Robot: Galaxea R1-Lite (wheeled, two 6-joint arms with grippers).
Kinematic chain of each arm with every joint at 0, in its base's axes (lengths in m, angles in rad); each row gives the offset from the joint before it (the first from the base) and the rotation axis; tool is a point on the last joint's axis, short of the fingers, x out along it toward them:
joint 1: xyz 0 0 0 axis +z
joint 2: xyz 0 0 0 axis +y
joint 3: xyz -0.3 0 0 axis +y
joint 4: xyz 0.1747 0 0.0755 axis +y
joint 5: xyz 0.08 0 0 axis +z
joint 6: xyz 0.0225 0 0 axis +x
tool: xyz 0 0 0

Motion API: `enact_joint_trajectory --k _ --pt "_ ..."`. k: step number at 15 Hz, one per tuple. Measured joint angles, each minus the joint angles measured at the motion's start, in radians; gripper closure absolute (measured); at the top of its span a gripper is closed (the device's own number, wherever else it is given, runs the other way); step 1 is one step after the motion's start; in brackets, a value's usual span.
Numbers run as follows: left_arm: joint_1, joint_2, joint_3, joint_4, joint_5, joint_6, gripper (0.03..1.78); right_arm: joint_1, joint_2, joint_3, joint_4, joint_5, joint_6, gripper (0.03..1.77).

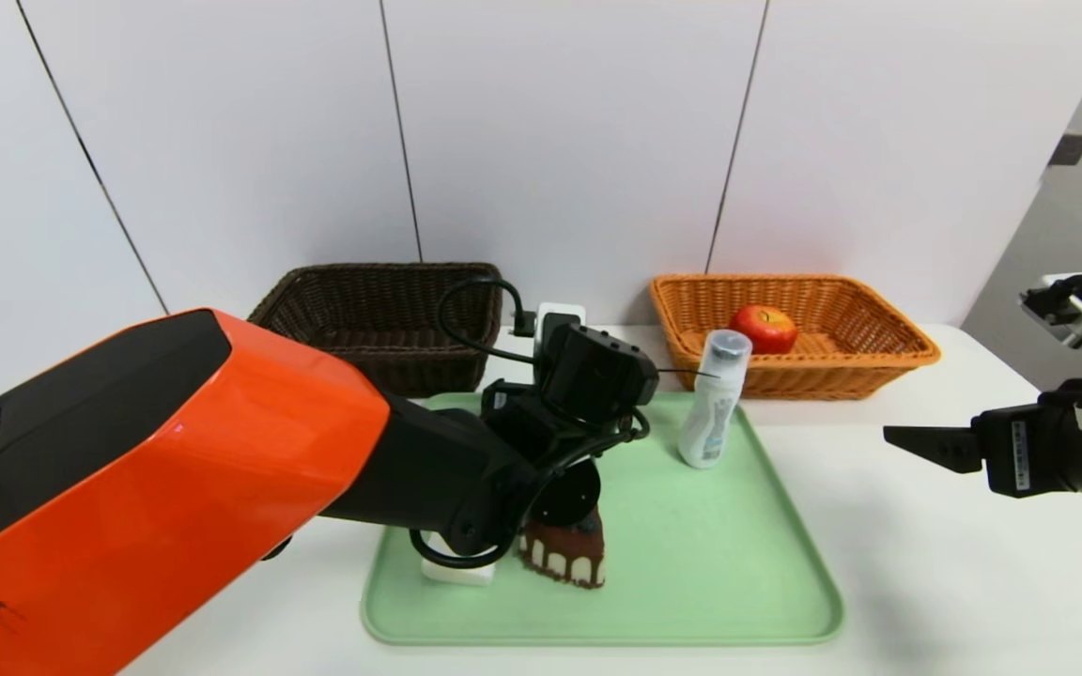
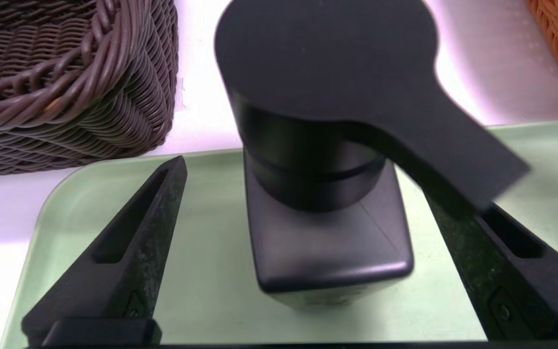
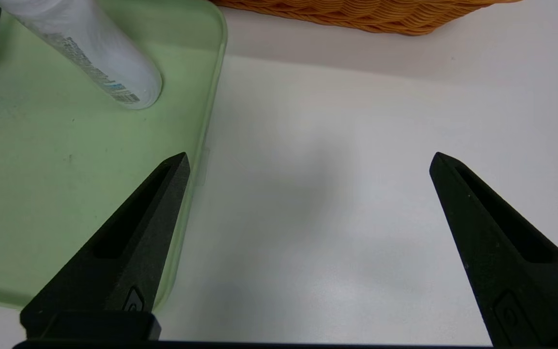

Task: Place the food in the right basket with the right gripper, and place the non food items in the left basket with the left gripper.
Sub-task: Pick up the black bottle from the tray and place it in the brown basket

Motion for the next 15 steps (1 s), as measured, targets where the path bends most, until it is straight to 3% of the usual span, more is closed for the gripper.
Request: enact_joint_trajectory --k 3,11,15 --pt "0.006 0.009 -0.003 0.000 0.000 0.002 0.12 0.000 0.001 0.009 0.000 0.001 0.000 0.09" --pt "0.013 0.012 -0.004 0.003 -0.004 0.016 1.19 0.001 0.005 0.029 -0.001 0.012 -0.001 0.09" --pt "0.018 -0.003 -0.006 0.012 -0.014 0.021 1.19 0.001 0.002 0.042 -0.002 0.012 -0.001 0.09"
